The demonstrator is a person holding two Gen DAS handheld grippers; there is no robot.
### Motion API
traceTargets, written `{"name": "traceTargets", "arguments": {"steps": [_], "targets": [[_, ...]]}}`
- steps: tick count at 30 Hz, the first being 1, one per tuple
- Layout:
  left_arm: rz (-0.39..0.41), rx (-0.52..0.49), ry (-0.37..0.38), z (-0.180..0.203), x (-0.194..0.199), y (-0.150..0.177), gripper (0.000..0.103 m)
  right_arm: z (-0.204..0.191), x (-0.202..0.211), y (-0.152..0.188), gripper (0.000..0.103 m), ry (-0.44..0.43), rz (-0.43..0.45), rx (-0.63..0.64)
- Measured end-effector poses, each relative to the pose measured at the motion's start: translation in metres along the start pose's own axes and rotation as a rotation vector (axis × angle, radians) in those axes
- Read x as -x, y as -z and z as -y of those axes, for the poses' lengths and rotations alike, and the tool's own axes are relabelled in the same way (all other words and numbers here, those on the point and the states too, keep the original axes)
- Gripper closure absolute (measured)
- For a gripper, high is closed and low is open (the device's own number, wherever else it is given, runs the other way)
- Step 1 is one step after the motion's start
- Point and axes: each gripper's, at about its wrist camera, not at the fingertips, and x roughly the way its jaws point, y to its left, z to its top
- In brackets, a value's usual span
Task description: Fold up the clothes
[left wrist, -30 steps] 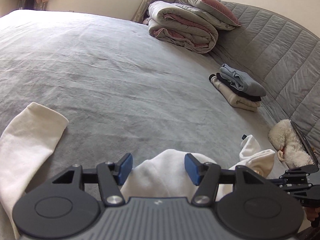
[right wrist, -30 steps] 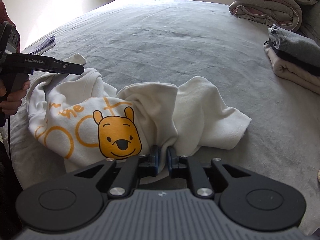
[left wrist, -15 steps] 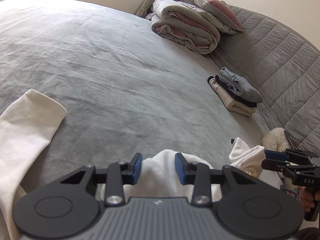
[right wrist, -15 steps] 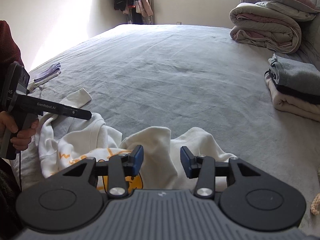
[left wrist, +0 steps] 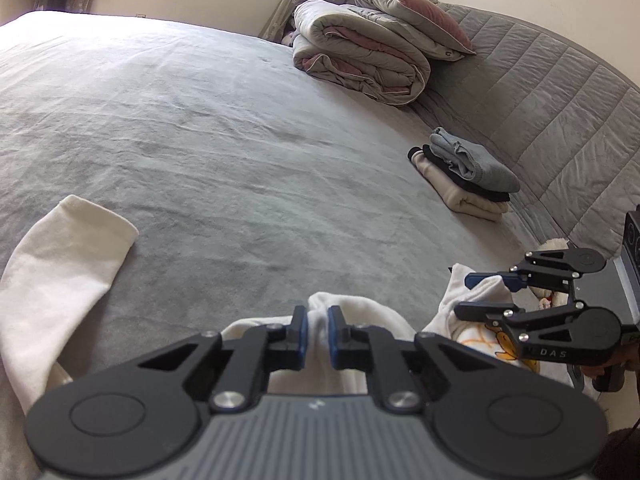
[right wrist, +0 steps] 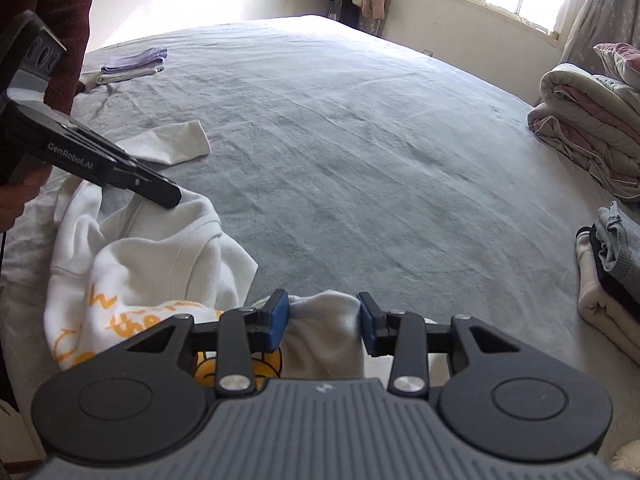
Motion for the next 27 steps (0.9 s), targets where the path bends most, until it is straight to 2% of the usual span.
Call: {"name": "traceTargets", "arguments": {"steps": [1,4,7,15,22,27], "targets": [[0.001,-0.002,-0.006,0.000,0.002,0.000,0.093,-0.001,0.001,0.002,0.081,0.005,-0.007,0.005],[0.019,0.002,-0.023,0.002,0.011,0.001,0.094,-0.005,0.003,0.006,0.087,0.019,-0.026,0.022],[0.055,-0.009,-0.044,0.006,0.022,0.002,0.095,-0.007,0.009,0.008,0.088,0.041,-0.015,0.018],[0.215,-0.062,-0.140,0.018,0.055,-0.003,0.095,-0.012,0.040,0.002,0.090,0.143,0.127,-0.036],[0.348,-0.024,-0.216,0.010,0.086,-0.014,0.095,-0.002,0.064,-0.011,0.090,0.266,0.257,-0.171],[0.427,-0.004,-0.265,0.002,0.108,-0.017,0.095,0.000,0.081,-0.006,0.091,0.333,0.338,-0.231]]}}
